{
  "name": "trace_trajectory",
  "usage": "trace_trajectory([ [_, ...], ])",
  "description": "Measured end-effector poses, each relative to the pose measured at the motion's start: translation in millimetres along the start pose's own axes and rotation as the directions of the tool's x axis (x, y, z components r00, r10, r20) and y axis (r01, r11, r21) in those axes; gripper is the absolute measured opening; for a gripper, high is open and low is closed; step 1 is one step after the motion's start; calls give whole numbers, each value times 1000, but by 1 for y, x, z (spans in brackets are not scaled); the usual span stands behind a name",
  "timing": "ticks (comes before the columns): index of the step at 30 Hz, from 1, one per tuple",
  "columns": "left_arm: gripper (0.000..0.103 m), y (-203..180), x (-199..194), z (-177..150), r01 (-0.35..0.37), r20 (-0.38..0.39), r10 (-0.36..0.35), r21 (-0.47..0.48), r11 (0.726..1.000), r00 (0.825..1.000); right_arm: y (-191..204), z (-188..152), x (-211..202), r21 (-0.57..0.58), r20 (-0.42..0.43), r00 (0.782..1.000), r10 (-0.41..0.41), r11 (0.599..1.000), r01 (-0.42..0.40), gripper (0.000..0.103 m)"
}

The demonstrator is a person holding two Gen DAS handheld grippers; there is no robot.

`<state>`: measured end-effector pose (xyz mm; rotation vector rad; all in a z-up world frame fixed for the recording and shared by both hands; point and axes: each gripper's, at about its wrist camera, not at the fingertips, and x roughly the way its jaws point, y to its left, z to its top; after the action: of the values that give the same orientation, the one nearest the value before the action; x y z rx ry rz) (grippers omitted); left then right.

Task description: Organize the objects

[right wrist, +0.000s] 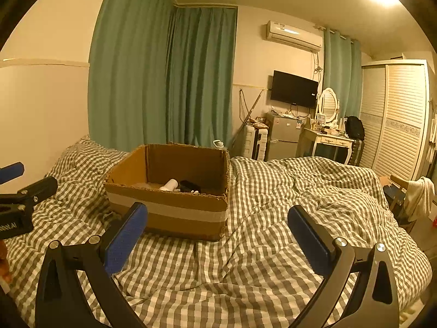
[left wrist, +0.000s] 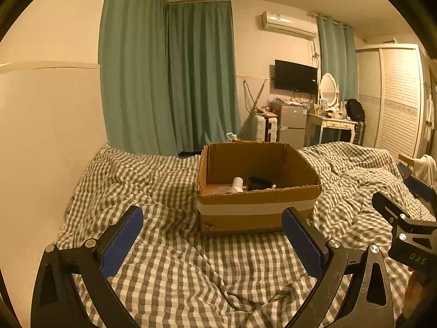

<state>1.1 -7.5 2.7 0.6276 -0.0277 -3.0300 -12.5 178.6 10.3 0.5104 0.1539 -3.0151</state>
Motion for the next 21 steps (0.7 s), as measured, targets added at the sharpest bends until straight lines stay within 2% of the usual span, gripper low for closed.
trace_trajectory([
  [3, 103, -2, -3, 0, 5, 11, -5, 0, 1000, 1000, 0, 1, -3, 5, 5, 1000, 10, 1000, -10, 102],
  [7, 103, -7, -6, 0, -23, 22, 22, 24, 999, 1000, 1, 1, -6, 2, 6, 1000, 10, 1000, -10, 102],
  [21, 103, -1, -1, -1, 2, 6, -2, -2, 1000, 1000, 10, -3, -2, -34, -6, 1000, 5, 999, -5, 102],
])
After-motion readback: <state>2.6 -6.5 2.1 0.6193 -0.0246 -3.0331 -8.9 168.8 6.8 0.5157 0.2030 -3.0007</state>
